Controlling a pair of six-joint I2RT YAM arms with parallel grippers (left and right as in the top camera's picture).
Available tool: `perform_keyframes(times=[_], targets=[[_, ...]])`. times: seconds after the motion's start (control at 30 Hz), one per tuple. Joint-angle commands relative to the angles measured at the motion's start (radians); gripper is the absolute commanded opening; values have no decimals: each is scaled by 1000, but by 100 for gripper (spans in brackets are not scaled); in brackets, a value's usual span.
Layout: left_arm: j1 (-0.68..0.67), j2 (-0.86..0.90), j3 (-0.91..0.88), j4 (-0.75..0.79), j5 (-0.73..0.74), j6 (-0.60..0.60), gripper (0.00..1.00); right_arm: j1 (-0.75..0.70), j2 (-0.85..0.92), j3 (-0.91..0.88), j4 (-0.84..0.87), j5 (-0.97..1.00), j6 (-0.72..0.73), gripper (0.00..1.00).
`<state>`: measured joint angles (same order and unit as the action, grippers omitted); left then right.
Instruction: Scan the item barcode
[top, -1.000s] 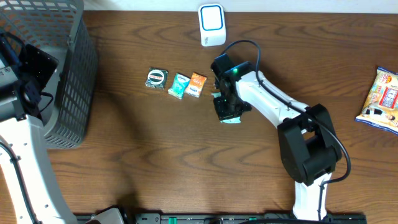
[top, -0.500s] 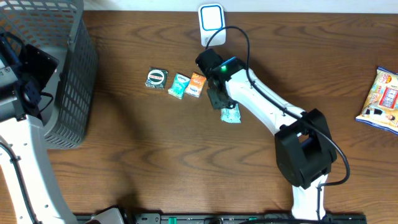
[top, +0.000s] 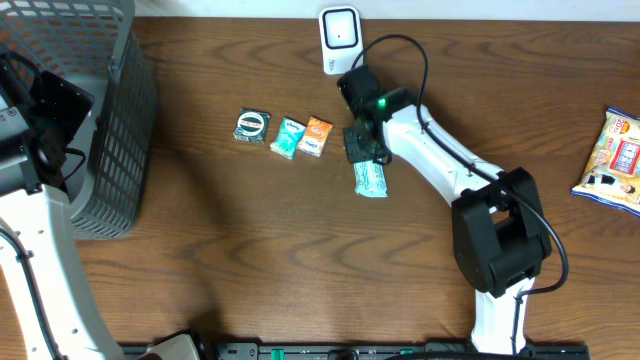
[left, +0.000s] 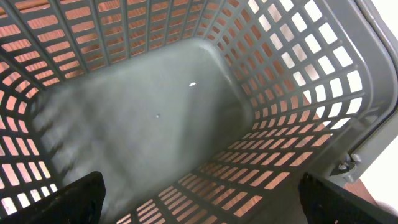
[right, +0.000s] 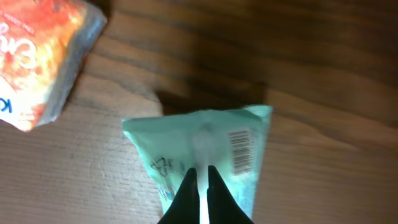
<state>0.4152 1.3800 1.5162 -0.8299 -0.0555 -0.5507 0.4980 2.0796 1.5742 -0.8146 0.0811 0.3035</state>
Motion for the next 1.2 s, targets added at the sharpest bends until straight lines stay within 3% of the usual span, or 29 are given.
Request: perform_keyframes(times=[0.0, 0.33, 0.5, 0.7, 1.17], targets=[[3, 0, 6, 0, -9, -5, 98, 7, 5, -83, 60, -32, 7, 1], [3, 0, 6, 0, -9, -5, 98, 14, 26, -75, 67, -47, 7, 1], [3, 0, 6, 0, -9, -5, 98, 19, 25, 135, -185, -2, 6, 4], [3, 0, 6, 0, -9, -5, 98, 22, 26, 154, -364, -10, 6, 3], [3, 0, 6, 0, -9, -5, 98, 90, 34, -97, -139, -124, 7, 4]])
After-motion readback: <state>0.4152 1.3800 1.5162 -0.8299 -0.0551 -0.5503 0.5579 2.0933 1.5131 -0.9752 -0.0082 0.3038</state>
